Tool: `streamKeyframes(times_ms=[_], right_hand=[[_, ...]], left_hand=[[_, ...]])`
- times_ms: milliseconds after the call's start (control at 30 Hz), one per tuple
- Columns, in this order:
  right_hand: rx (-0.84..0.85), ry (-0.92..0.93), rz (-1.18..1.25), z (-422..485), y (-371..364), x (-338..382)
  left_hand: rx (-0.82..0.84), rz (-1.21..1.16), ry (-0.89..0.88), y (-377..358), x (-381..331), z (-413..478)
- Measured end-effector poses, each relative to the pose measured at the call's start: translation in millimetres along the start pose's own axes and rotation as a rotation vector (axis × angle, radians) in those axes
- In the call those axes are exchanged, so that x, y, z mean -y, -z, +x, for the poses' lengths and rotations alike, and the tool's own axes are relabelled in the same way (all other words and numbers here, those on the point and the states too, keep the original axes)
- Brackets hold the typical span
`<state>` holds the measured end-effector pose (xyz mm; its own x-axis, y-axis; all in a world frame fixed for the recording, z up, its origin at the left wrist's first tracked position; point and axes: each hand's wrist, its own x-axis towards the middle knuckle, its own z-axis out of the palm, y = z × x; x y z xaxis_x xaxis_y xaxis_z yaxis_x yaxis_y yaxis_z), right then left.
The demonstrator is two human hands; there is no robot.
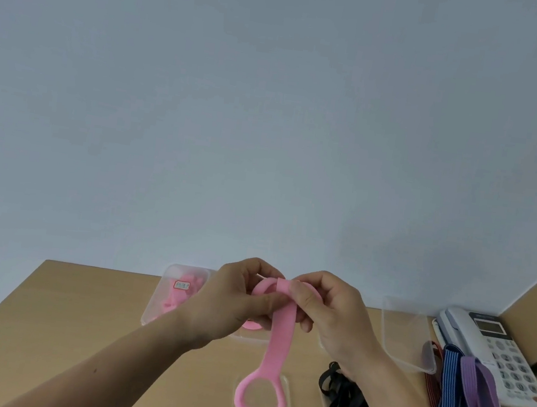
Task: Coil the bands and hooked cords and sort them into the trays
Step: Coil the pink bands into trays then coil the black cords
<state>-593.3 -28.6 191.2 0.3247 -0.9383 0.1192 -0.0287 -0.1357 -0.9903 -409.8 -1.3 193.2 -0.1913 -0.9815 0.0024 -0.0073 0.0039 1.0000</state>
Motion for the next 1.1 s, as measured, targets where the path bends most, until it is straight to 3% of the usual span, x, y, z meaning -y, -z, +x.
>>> streamKeyframes(times_ms=[467, 767, 867, 1100], right_hand=[[0.031, 0.027, -0.001, -10.9, 2.4, -8.1], [0.03, -0.087, 0.151, -12.2, 10.2, -1.6], [0.026, -0.136, 0.087, -9.4, 8.8, 1.1], [-0.02, -0.064, 0.044, -8.2, 5.9, 0.0]], left_hand=[[0.014, -0.113, 0.096, -2.2, -4.8, -0.8], [-0.032, -0.044, -0.055, -11.0, -3.7, 0.5], [-0.051, -0.001, -0.092, -14.2, -3.3, 0.4], [-0.008, 0.046, 0.024, -6.4, -2.6, 0.8]])
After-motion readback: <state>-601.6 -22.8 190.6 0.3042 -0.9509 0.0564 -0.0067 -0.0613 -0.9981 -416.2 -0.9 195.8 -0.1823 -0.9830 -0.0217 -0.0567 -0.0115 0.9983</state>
